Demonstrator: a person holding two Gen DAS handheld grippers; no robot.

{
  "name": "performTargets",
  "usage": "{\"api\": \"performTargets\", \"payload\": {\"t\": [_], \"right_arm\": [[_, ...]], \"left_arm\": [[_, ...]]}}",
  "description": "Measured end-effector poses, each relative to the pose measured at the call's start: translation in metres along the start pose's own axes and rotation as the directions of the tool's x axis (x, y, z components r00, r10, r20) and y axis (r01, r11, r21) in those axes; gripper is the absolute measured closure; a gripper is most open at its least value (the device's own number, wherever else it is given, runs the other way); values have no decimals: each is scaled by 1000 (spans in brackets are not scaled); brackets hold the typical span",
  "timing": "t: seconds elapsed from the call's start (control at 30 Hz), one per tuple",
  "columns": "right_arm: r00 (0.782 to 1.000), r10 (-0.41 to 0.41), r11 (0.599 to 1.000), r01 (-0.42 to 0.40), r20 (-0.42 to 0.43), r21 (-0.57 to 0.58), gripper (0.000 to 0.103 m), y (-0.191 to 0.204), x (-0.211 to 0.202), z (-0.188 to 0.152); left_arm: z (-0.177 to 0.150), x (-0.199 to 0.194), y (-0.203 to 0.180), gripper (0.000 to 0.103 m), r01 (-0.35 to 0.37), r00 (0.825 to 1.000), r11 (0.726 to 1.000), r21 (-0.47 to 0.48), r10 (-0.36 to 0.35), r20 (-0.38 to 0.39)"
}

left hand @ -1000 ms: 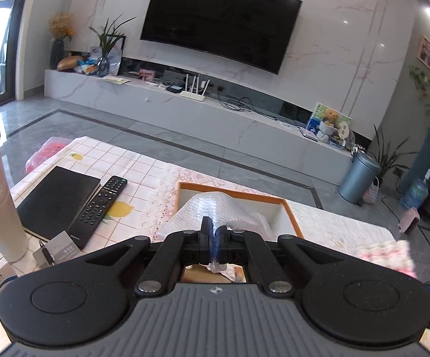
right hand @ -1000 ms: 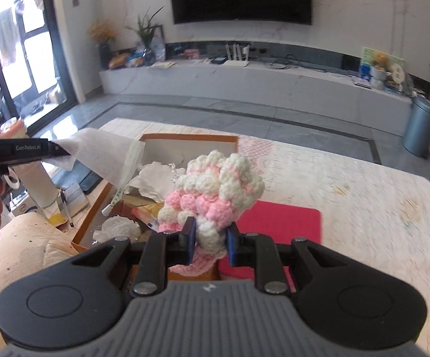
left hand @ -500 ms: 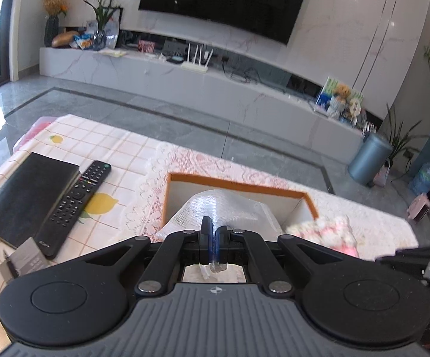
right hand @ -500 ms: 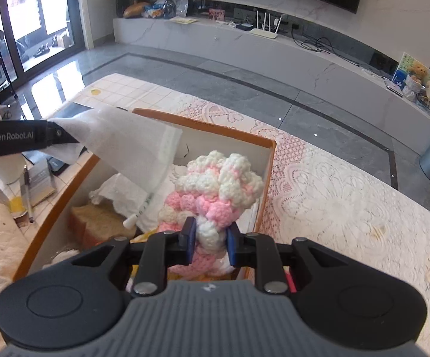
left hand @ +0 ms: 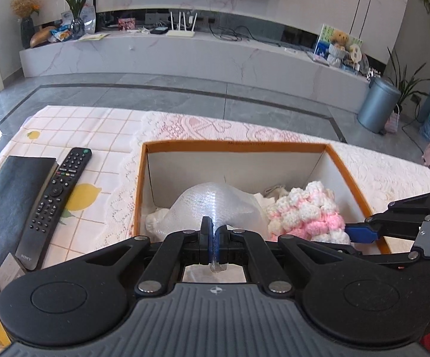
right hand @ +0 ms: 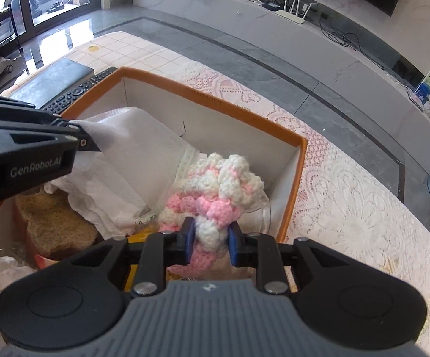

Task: Organize soft objects
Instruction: 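Lower the clear bag and crocheted pad into the orange box and open both tools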

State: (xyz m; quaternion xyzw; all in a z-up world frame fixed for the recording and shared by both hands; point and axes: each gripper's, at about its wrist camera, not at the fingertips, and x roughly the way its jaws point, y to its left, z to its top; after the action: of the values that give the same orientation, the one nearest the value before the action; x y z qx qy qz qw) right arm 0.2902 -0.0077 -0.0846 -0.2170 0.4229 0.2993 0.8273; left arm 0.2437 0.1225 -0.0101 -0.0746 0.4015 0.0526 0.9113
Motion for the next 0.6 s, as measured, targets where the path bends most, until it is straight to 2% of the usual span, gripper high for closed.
{"api": "performTargets", "payload": {"t": [0.2, 0.27, 0.33, 0.43, 0.53, 0.6], "right_arm": [[1000, -19, 999, 19, -10, -29, 76, 4, 11, 3], [999, -32, 998, 32, -16, -53, 71, 8, 12, 3], [999, -46, 996, 45, -9, -80, 54, 13, 9, 2], [999, -50, 994, 52, 22, -93, 41, 16, -5, 3], [995, -91, 990, 96, 45, -106, 35, 18, -22, 6], [992, -109, 988, 115, 60, -102, 34, 16, -36, 6]], "left_arm": [[-2, 10, -1, 94, -2, 999, 1000, 15, 2, -51], [-4, 11, 0, 84, -14, 998, 1000, 17, 15, -57], [-5, 5, 1, 75, -25, 999, 999, 23, 25, -33], [-6, -8, 2, 49, -22, 1000, 999, 32, 22, 4], [0, -28, 4, 41, -28, 998, 999, 35, 26, 54], [3, -46, 5, 34, -16, 995, 999, 28, 13, 95]]}}
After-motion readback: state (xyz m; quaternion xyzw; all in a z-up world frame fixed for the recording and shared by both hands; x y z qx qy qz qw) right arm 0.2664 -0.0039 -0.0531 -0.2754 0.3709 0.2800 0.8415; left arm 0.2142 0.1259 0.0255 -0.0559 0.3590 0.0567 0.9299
